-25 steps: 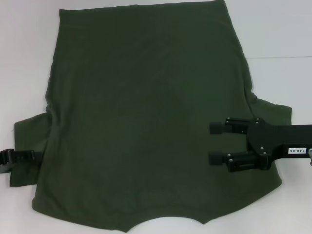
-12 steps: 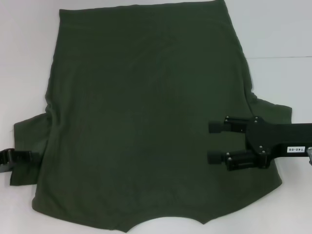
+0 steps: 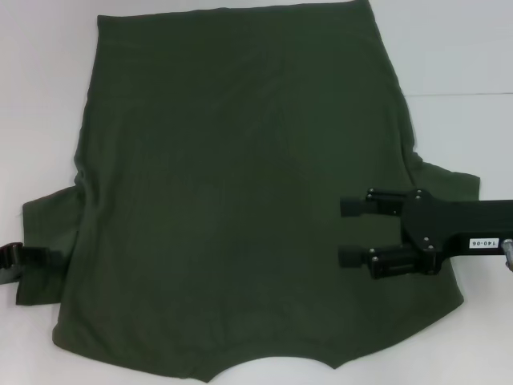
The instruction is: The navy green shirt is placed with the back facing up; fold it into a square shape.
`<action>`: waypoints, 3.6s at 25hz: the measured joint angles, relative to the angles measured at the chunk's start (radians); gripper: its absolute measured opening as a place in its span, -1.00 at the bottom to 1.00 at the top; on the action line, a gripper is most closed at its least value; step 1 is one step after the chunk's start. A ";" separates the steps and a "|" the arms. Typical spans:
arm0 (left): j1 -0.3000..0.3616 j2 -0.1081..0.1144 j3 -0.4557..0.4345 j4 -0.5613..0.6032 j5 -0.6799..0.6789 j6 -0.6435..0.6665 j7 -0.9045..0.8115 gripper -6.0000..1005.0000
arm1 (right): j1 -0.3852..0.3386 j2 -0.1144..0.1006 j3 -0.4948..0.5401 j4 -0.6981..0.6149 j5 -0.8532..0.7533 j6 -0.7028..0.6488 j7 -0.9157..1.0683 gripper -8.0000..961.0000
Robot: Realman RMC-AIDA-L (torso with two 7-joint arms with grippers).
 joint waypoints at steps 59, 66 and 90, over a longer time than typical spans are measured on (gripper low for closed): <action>-0.356 0.113 0.193 -0.020 0.097 0.194 -0.445 -0.87 | -0.002 0.006 0.001 0.011 0.000 0.026 0.012 0.97; -0.367 0.076 0.270 -0.077 0.096 0.047 -0.499 -0.85 | -0.003 0.007 0.000 0.011 0.000 0.025 0.012 0.97; -0.410 -0.064 0.317 -0.218 0.065 -0.295 -0.479 0.51 | -0.005 0.009 0.000 0.014 -0.002 0.033 0.011 0.97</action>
